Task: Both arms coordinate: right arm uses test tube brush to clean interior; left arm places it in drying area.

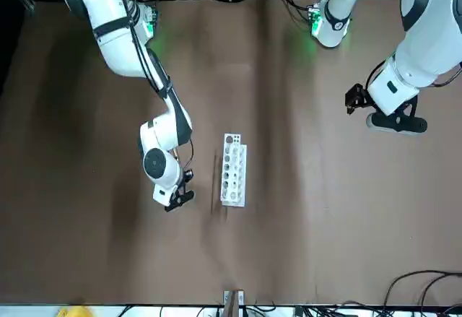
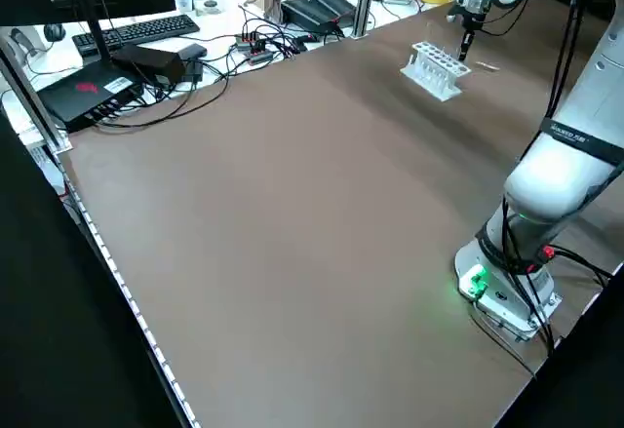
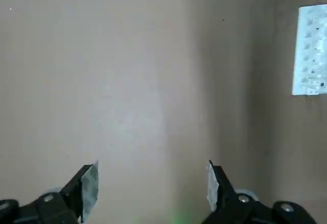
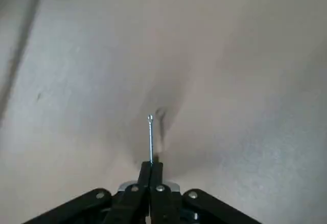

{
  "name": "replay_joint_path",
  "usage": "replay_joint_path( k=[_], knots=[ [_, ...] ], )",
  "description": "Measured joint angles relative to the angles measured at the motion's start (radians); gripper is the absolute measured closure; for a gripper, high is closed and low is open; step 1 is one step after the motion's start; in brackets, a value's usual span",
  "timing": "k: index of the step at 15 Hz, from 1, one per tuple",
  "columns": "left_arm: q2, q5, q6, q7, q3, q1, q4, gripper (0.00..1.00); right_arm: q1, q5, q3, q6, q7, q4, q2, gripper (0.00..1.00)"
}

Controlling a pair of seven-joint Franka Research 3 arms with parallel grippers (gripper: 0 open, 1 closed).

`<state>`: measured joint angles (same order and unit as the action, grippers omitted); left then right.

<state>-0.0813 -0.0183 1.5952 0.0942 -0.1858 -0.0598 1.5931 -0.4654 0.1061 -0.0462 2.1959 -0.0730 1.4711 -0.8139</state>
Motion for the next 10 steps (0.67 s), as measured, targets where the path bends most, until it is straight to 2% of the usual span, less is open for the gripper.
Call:
replay_joint_path(
  k=[5, 8, 10],
  knots=[
    [0.000, 0.000, 0.000, 0.000, 0.000, 0.000, 0.000, 0.00, 0.001, -0.002, -0.002, -0.109, -0.165, -0.012, 0.057, 0.98],
    [0.000, 0.000, 0.000, 0.000, 0.000, 0.001, 0.000, 0.00, 0.001, 0.013, 0.004, -0.118, -0.303, -0.012, 0.072, 0.98],
    [0.000, 0.000, 0.000, 0.000, 0.000, 0.001, 0.000, 0.00, 0.006, 0.062, 0.007, -0.117, -0.387, -0.014, 0.080, 0.98]
  ],
)
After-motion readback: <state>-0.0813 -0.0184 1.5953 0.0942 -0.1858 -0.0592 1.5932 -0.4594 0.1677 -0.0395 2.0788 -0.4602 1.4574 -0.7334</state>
